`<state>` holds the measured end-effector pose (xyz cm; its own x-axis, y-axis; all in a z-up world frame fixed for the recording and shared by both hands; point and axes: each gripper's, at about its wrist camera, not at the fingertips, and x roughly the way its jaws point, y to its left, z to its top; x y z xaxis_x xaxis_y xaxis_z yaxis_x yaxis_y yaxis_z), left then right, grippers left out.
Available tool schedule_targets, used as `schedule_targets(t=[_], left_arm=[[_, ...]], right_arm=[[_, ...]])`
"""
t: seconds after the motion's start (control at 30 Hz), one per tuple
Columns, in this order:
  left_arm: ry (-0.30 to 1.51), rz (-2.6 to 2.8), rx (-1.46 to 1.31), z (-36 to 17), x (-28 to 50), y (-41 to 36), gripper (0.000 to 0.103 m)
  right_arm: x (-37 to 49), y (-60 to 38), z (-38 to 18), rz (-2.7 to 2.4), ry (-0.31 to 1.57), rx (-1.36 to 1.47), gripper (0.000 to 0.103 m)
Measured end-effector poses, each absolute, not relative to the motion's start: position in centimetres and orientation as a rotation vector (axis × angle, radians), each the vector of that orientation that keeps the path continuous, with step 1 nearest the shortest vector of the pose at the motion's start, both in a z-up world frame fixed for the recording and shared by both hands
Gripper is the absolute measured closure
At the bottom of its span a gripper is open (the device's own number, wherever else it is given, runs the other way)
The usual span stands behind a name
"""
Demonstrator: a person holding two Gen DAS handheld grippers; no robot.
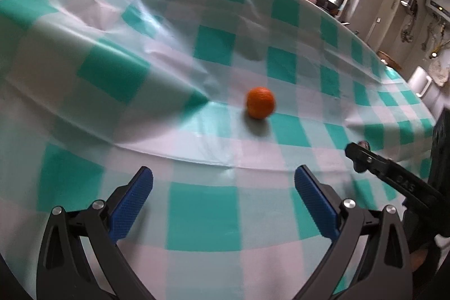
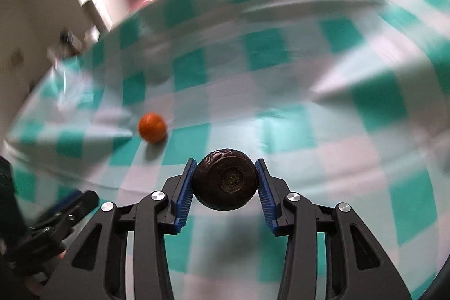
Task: Organize fruits
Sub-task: 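Grasp the small orange with the left tool, then carry the dried fruit and small orange off the table over the white box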
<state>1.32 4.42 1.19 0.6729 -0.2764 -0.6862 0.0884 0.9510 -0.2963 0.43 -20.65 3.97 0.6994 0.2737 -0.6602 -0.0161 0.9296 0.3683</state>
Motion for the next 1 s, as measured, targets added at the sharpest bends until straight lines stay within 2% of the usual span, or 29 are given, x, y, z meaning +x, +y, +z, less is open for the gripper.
schedule_targets(t=[0.13, 0.37, 0.43, 0.47, 0.53, 0.57, 1.0], left_arm=[[0.837, -0.216, -0.21, 1.1, 3.7, 1.9, 0.002], [0.889, -0.161, -0.131, 0.5, 11.0, -2.3, 0.005], [0.906, -0.149, -0.116, 0.2, 12.1, -2.7, 0.02], [0.915, -0.144, -0.097, -0.1, 12.6, -2.9, 0.024], [0.905, -0.147, -0.065, 0.0, 12.6, -3.1, 0.062], [0.902, -0.165, -0.063, 0.0, 12.4, -3.0, 0.067], [0.767, -0.173, -0.148, 1.5, 3.1, 1.9, 0.067]], right_arm=[[-0.1, -23.0, 3.6, 0.173, 0.76, 0.513, 0.061], [-0.2, -21.1, 4.2, 0.171, 0.748, 0.398, 0.061], [-0.1, -21.1, 4.2, 0.174, 0.751, 0.394, 0.061], [0.0, -21.2, 4.0, 0.175, 0.753, 0.396, 0.06], [0.2, -21.3, 3.9, 0.175, 0.759, 0.4, 0.06], [0.2, -21.3, 3.9, 0.176, 0.76, 0.4, 0.06], [-0.5, -21.3, 3.9, 0.205, 0.725, 0.393, 0.06]])
